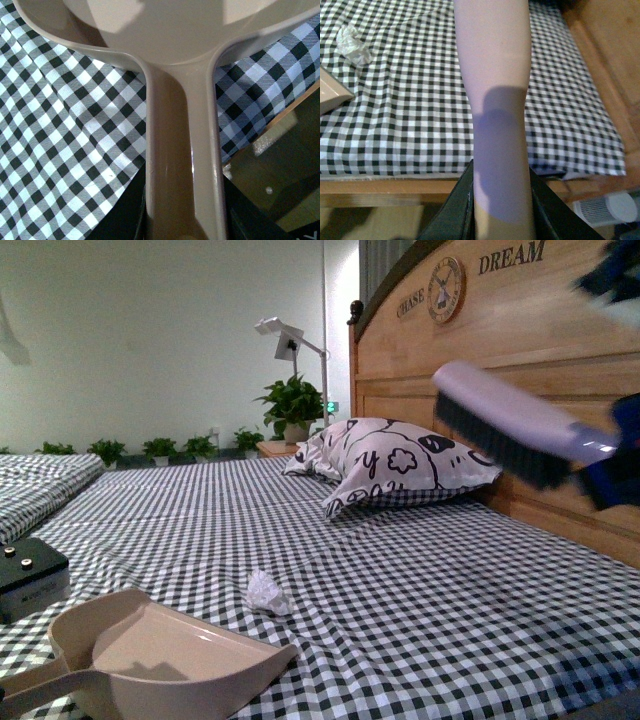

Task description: Clean up trash

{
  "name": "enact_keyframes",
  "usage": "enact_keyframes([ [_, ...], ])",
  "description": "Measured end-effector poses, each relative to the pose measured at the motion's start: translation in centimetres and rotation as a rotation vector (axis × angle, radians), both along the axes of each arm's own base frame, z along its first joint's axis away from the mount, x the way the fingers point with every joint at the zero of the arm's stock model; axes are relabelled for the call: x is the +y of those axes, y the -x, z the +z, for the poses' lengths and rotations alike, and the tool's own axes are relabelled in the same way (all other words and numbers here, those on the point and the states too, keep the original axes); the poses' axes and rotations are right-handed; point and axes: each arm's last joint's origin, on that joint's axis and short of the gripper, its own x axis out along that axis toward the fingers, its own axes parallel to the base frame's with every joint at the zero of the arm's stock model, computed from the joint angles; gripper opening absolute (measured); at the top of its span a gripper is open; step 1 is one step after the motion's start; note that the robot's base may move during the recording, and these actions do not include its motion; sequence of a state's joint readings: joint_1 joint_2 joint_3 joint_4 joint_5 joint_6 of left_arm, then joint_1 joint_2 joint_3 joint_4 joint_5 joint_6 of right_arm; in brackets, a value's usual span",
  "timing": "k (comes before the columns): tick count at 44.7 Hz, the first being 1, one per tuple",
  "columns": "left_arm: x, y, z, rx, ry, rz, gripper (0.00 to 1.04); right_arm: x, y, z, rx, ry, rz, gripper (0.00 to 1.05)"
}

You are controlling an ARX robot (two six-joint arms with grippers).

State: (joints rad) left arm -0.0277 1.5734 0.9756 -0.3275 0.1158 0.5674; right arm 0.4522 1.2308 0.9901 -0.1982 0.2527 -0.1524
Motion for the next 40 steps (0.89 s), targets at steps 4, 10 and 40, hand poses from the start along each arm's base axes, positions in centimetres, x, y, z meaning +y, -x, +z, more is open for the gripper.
enact_keyframes([
  [4, 0.0, 0.0, 0.0, 0.0, -0.001, 0.0, 0.26, 2.2, -3.3, -0.3, 0.089, 0.008, 0.074, 0.2],
  [10, 0.0, 0.0, 0.0, 0.0, 0.0, -0.001, 0.26, 5.2, -8.6, -1.2, 0.185, 0.045, 0.131, 0.2],
  [40, 0.0, 0.0, 0.0, 0.0, 0.0, -0.002, 0.26, 12.8, -15.0, -9.5, 0.469, 0.045, 0.404, 0.2],
])
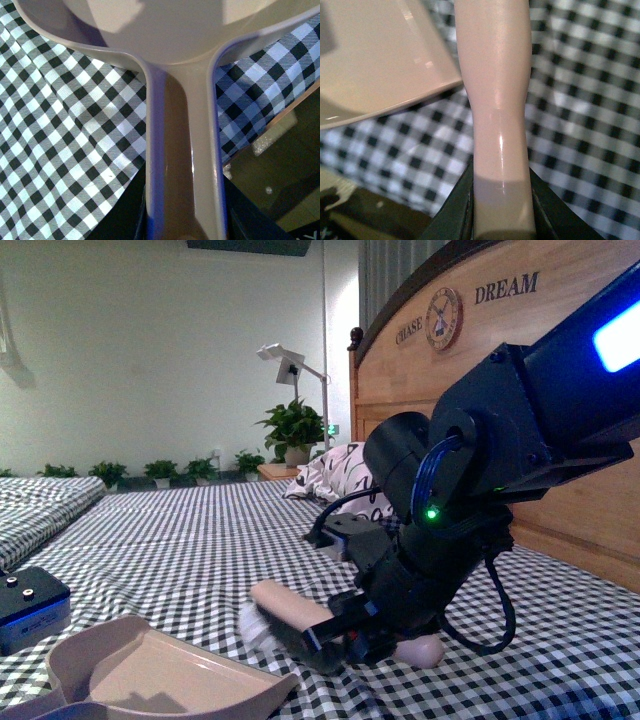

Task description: Clean up trash

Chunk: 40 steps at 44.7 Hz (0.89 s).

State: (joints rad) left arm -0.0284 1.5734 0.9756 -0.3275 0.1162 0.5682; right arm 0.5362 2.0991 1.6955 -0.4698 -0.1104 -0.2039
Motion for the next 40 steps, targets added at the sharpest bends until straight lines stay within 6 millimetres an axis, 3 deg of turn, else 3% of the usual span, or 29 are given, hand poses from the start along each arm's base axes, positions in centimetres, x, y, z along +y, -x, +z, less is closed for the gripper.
enact_keyframes([
  [7, 0.0, 0.0, 0.0, 0.0, 0.0, 0.0, 0.26, 1.1, 2.1, 0.3, 0.114, -0.044, 0.187, 0.2],
  [14, 0.0, 0.0, 0.0, 0.0, -0.001, 0.0, 0.26, 0.5, 3.8, 2.8, 0.206, -0.18, 0.355, 0.2],
  [20, 0.0, 0.0, 0.0, 0.0, 0.0, 0.0, 0.26, -1.1, 3.8, 6.3, 0.092, -0.2, 0.347, 0.2],
  [24, 0.0, 0.0, 0.0, 0.0, 0.0, -0.001, 0.26, -2.5, 3.1, 7.5, 0.032, -0.21, 0.306, 0.2],
  [30, 0.0, 0.0, 0.0, 0.0, -0.001, -0.001, 0.26, -4.4, 1.8, 7.8, -0.06, -0.163, 0.194, 0.2],
  [33, 0.0, 0.0, 0.0, 0.0, -0.001, -0.001, 0.26, -5.2, 1.3, 6.9, -0.08, -0.14, 0.123, 0.2],
  [40, 0.0, 0.0, 0.0, 0.0, -0.001, -0.001, 0.26, -4.9, 1.6, 5.5, -0.1, -0.174, 0.031, 0.2],
])
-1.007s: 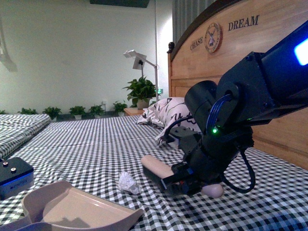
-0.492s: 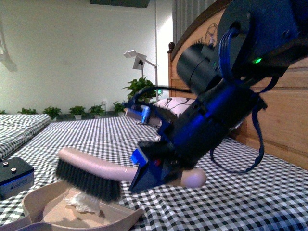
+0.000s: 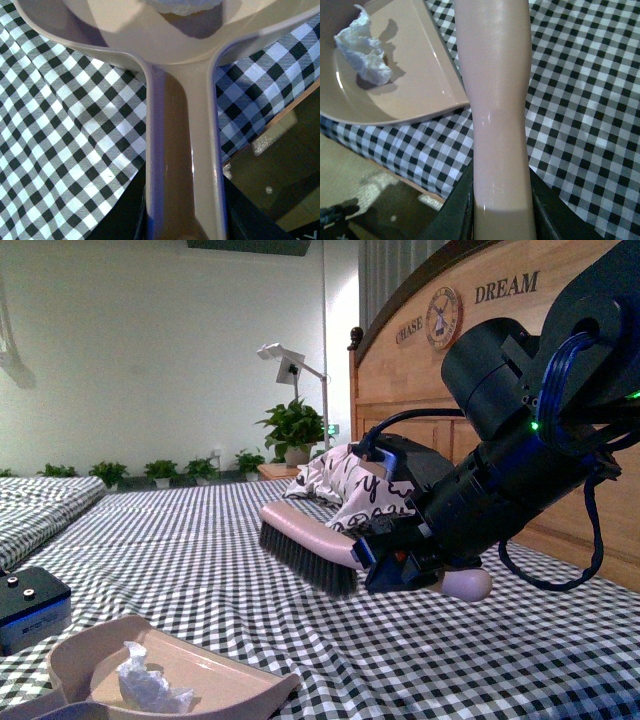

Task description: Clean up trash

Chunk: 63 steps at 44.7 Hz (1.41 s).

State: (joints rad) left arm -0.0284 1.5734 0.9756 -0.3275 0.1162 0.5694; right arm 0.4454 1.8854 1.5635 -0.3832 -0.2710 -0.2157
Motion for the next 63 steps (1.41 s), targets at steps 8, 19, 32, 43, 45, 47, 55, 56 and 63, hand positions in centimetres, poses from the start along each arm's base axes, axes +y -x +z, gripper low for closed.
enact_keyframes([
  [8, 0.1, 0.0, -0.4, -0.161, 0.032, 0.074, 0.26, -1.3, 1.9, 2.2, -0.05, -0.121, -0.084, 0.2],
  [19, 0.7, 2.7, 4.1, -0.561, 0.099, 0.297, 0.26, -10.7, 8.5, 8.7, -0.131, -0.37, -0.254, 0.2],
  [32, 0.3, 6.8, 7.5, -0.859, 0.055, 0.475, 0.26, -14.7, 14.5, 12.7, -0.235, -0.497, -0.301, 0.2],
  [43, -1.3, 11.2, 7.9, -1.005, 0.084, 0.542, 0.26, -15.4, 18.5, 15.0, -0.323, -0.555, -0.321, 0.2],
  [45, -1.6, 12.1, 8.0, -1.028, 0.098, 0.545, 0.26, -15.6, 19.2, 15.2, -0.34, -0.568, -0.337, 0.2],
  [47, -2.0, 13.0, 8.0, -1.053, 0.114, 0.555, 0.26, -15.8, 19.9, 15.3, -0.356, -0.577, -0.361, 0.2],
  [55, -3.3, 16.1, 7.1, -1.105, 0.181, 0.56, 0.26, -16.4, 22.0, 15.0, -0.385, -0.593, -0.427, 0.2],
  [56, -3.3, 16.3, 7.0, -1.106, 0.186, 0.559, 0.26, -16.4, 22.1, 15.0, -0.388, -0.592, -0.432, 0.2],
  [63, -3.4, 17.1, 6.5, -1.102, 0.208, 0.545, 0.26, -16.6, 22.4, 14.7, -0.379, -0.573, -0.485, 0.2],
])
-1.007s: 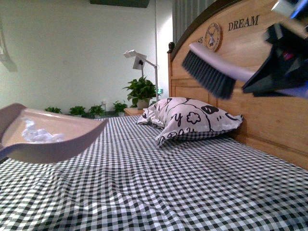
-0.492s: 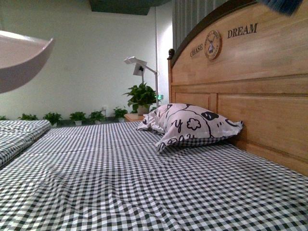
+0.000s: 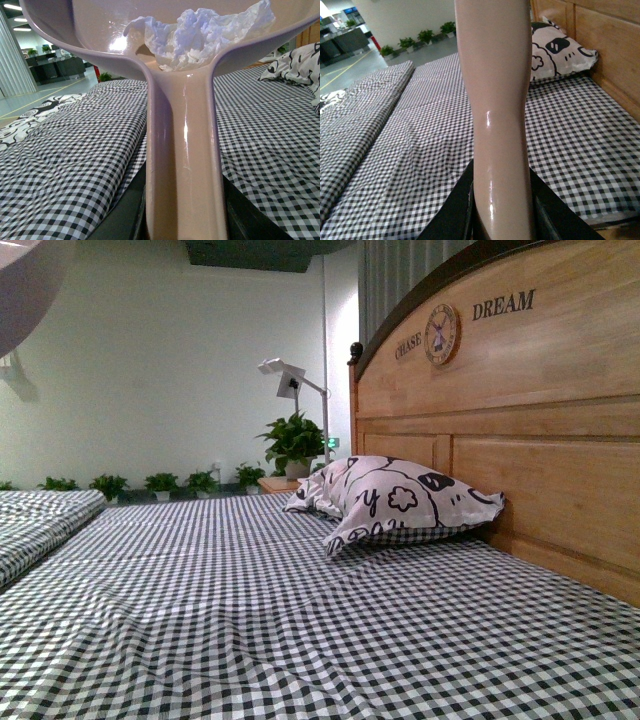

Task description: Clean up trash

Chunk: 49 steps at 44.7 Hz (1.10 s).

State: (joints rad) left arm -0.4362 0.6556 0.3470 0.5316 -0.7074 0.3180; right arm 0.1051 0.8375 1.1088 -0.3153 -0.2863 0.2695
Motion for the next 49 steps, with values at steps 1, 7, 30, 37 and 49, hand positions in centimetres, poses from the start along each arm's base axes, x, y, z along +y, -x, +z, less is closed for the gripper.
enact_keyframes([
  [1, 0.0, 0.02, 0.0, -0.001, 0.002, -0.001, 0.26, 0.0, -0.01, -0.01, 0.0, 0.0, 0.0, 0.2],
  [7, 0.01, 0.05, 0.02, -0.002, 0.004, -0.001, 0.26, 0.0, -0.01, -0.01, 0.001, 0.0, -0.002, 0.2],
  [30, 0.0, 0.05, 0.02, -0.003, 0.006, -0.002, 0.26, -0.01, 0.0, 0.0, 0.0, 0.0, -0.003, 0.2],
  [37, 0.0, 0.05, 0.02, -0.003, 0.006, -0.002, 0.26, -0.01, 0.0, 0.0, 0.0, 0.0, -0.003, 0.2],
  [49, 0.0, 0.05, 0.02, -0.003, 0.006, -0.002, 0.26, -0.01, 0.0, 0.0, 0.0, 0.001, -0.003, 0.2],
])
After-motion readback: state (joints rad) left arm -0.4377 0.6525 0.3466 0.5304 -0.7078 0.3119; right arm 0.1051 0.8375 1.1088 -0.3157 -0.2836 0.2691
